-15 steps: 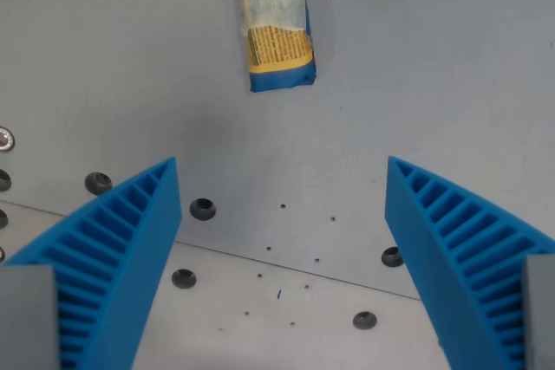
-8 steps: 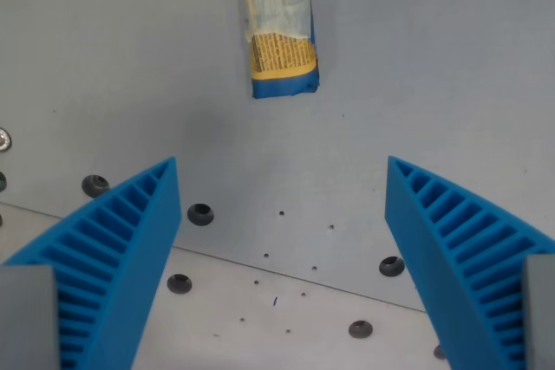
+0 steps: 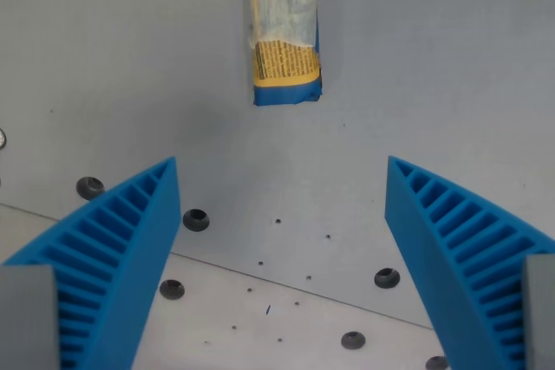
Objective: Pick up the blue bag
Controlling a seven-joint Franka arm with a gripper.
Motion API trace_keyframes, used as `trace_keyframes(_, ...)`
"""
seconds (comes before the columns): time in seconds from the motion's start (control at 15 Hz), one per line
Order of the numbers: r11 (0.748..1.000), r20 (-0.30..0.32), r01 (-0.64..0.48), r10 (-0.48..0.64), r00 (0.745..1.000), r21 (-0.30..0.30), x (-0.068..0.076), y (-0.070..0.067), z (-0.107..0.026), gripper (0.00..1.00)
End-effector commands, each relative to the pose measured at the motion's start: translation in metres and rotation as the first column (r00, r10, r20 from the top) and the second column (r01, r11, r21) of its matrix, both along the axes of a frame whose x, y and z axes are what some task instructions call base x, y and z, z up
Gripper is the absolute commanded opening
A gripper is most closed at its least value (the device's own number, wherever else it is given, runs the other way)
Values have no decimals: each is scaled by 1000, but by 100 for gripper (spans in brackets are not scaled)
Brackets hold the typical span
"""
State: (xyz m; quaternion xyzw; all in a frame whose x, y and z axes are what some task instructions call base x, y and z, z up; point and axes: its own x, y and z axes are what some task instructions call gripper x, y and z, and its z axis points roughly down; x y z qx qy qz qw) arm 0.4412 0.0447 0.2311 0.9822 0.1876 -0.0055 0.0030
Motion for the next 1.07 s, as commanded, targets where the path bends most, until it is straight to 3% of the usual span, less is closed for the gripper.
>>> trace_keyframes(0.07, 997, 11, -78, 78, 997, -2, 5, 2, -1, 100)
trace_keyframes(1.07, 988, 12, -152, 152, 988, -3, 10, 6, -10, 100)
